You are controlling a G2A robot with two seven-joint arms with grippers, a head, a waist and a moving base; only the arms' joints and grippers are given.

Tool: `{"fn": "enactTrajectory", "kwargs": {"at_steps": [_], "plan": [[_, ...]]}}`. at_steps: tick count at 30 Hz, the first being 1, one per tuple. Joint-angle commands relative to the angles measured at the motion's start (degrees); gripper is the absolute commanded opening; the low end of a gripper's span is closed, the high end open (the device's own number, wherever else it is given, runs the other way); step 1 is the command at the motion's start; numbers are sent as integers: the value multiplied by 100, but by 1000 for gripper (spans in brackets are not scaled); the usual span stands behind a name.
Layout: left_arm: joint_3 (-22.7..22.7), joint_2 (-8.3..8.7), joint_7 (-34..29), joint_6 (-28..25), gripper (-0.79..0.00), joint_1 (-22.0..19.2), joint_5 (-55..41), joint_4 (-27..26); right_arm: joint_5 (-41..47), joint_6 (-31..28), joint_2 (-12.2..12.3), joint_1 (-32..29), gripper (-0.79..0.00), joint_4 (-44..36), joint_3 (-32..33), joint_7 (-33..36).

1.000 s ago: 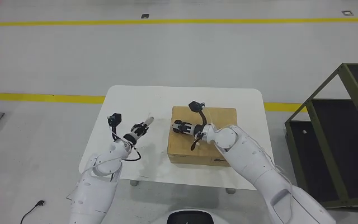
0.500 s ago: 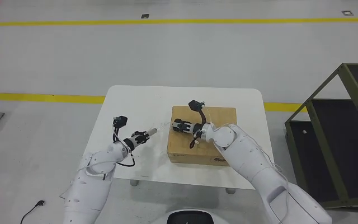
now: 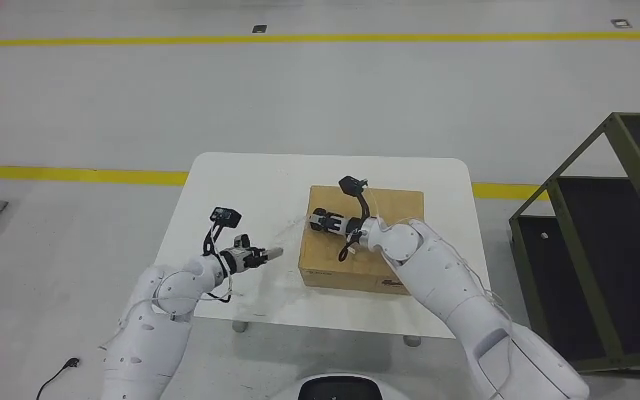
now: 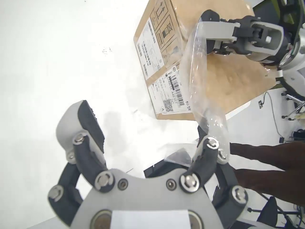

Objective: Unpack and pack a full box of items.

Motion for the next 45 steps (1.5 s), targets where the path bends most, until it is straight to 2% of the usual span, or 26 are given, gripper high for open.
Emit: {"fn": "enactTrajectory", "kwargs": {"at_steps": [1,6,10,11,14,20,23,27,30,36,37,39,45], "plan": [[-86,-17,15,134,0,15,-897,24,29,-13,-13,-2,-785,29,25,-3],[-174,-14,-70,392,0,39,-1712,76,20,-51,-43,20,-785,86,62,49],[-230,36,148,695,0,68,-1206,40,-2,-91,-61,37,-785,134,97,59],[-212,49,205,754,0,91,-990,-7,-5,-105,-64,41,-785,142,107,66],[28,120,263,772,0,196,531,-333,4,-151,-67,43,-785,160,151,91],[677,120,983,947,0,556,2206,-895,-31,-250,-64,44,-785,116,227,129],[1119,91,1625,1275,0,597,3298,-969,-104,-292,-61,54,-785,57,246,161],[1587,-8,2294,1616,0,531,3576,-739,-268,-306,-51,71,-785,-20,258,168],[1833,-82,2622,1842,0,384,3660,-463,-350,-282,-37,62,-727,-94,291,158],[2071,-207,3112,2211,0,76,3651,-23,-494,-354,70,39,-437,-428,506,72],[2099,-226,3130,2192,0,25,3586,24,-529,-358,99,24,-419,-499,555,83],[2141,-258,3165,2136,0,-73,3488,97,-569,-304,164,-14,-268,-648,681,79],[2179,-322,3191,2108,0,-354,3424,233,-799,-144,427,-247,-234,-1247,1193,50]]}}
